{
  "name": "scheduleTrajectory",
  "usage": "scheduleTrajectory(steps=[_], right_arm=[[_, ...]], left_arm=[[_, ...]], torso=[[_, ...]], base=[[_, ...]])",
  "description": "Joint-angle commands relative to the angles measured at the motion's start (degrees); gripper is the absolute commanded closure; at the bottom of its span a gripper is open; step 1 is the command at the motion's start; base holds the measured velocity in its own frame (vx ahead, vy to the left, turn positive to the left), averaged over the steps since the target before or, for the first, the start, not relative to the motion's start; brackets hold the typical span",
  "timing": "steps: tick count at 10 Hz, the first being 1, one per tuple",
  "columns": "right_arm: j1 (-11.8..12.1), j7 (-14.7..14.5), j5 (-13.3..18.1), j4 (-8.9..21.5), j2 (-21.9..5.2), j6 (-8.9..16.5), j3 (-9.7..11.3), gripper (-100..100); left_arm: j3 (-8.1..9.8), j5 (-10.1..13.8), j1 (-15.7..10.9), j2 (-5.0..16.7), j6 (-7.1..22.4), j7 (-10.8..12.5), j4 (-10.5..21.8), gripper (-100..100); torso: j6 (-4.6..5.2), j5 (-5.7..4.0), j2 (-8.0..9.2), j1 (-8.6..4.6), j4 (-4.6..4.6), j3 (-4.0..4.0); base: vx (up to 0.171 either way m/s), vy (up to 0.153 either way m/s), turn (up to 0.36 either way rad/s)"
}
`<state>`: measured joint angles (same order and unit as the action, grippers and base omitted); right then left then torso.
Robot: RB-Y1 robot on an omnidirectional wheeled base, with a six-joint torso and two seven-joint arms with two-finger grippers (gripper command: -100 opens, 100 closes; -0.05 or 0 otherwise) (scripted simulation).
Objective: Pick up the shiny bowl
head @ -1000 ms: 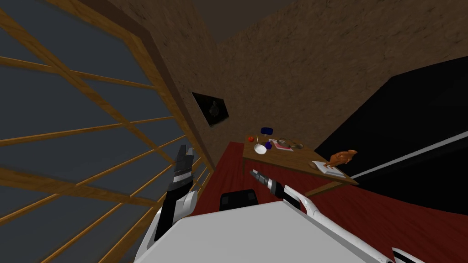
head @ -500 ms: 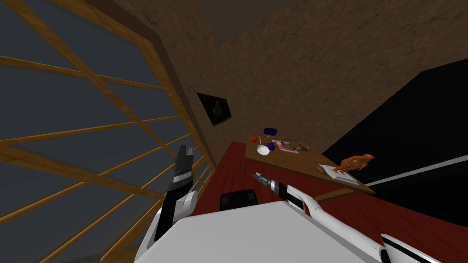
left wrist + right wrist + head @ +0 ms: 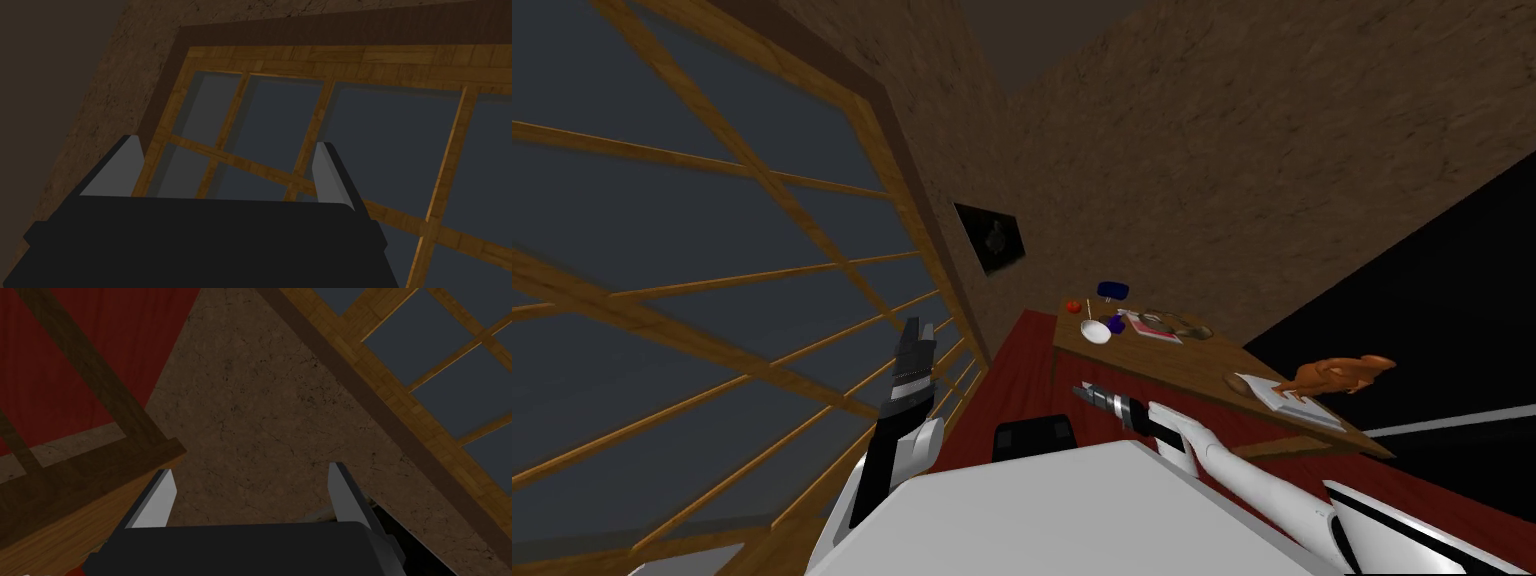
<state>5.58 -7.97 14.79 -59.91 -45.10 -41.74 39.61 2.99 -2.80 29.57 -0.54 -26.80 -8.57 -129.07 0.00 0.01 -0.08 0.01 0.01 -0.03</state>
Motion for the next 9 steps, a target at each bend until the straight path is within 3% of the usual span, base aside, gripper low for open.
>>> scheduleTrajectory(steps=[1,2,3,4,5,8,9], right_arm=[[-0.07,-0.41,0.52,2.60,-0.87,0.10,0.78,-100],[-1.66,-0.38,1.58,5.15,-2.68,0.07,2.60,-100],[-1.66,-0.38,1.58,6.19,-2.68,0.07,2.60,-100],[-3.22,-0.31,2.61,9.64,-4.44,0.06,4.35,-100],[-3.22,-0.31,2.61,9.64,-4.44,0.06,4.35,-100],[-7.56,0.06,5.53,17.60,-9.17,0.19,9.11,-100],[-7.56,0.06,5.53,18.91,-8.67,0.19,9.11,-100]], left_arm=[[0.00,0.00,0.00,0.00,0.00,0.00,0.00,0],[0.01,0.00,0.01,0.00,0.00,0.00,0.00,0],[0.00,0.00,0.00,0.00,0.00,0.00,0.00,0],[0.01,0.00,0.01,0.00,0.00,0.00,0.00,0],[0.00,0.00,0.00,0.00,0.00,0.00,0.00,0],[0.00,0.00,0.00,0.00,0.00,0.00,0.00,0],[0.00,0.00,0.01,0.00,0.00,0.00,0.00,0]], torso=[[0.00,0.00,0.00,0.00,0.00,0.00],[0.05,-0.01,0.01,0.00,-0.01,0.00],[0.02,0.00,-0.01,0.01,0.00,-0.01],[0.05,0.00,0.00,-0.01,-0.01,0.00],[0.00,0.00,-0.04,-0.02,-0.01,-0.02],[-0.01,0.01,-0.09,0.03,-0.01,-0.05],[0.01,0.01,-0.14,0.07,-0.03,-0.08]], base=[[0.012,0.016,0.098],[0.014,0.025,0.160],[0.014,0.015,0.110],[0.021,0.016,0.198],[0.020,0.010,0.083],[0.033,0.027,0.233],[0.036,0.026,0.076]])
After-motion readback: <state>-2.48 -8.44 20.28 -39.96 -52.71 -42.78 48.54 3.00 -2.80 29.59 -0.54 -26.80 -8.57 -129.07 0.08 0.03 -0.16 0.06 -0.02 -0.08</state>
